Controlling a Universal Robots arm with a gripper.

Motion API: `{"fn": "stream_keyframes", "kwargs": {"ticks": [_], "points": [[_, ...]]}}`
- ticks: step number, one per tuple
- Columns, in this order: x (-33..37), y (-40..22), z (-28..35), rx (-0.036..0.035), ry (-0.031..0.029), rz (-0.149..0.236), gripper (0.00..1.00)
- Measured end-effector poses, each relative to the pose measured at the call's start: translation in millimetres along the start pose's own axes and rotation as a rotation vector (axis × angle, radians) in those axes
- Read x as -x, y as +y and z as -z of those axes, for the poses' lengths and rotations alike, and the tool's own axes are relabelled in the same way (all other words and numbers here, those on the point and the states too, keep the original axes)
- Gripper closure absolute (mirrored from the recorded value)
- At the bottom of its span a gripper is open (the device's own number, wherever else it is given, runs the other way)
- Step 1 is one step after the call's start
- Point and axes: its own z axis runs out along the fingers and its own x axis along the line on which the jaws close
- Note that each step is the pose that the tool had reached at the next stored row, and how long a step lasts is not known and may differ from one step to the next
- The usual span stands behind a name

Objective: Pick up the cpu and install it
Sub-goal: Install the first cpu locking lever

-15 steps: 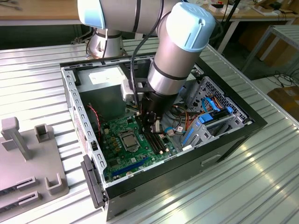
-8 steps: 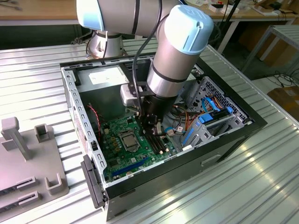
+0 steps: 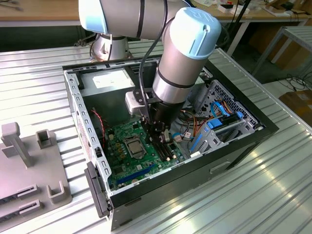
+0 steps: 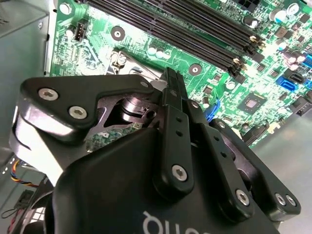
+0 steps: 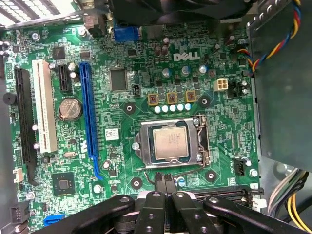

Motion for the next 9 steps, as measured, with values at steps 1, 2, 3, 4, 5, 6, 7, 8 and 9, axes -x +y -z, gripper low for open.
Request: {"fn": "stream_keyframes", "kwargs": {"ticks": [1,2,3,4,5,6,7,8,9], "points": [[-0.9,0.0,-0.4,-0.0005,0.0002,0.002,0.89],[-1.5,-0.1,-0.9,-0.001,0.0002,0.004,0.89],[-2.2,-0.1,-1.5,-0.0015,0.0003,0.006,0.89],[-2.8,-0.3,-2.1,-0.002,0.0003,0.008,0.89],[-3.5,-0.3,-2.8,-0.0026,0.0004,0.01,0.89],[-4.2,-0.4,-4.0,-0.0036,0.0005,0.014,0.89],[-4.5,-0.4,-4.8,-0.004,0.0006,0.017,0.89],[-4.6,-0.5,-5.5,-0.0043,-0.0002,0.022,0.89],[-4.6,-0.5,-5.8,-0.0046,0.0,0.027,0.89]]}}
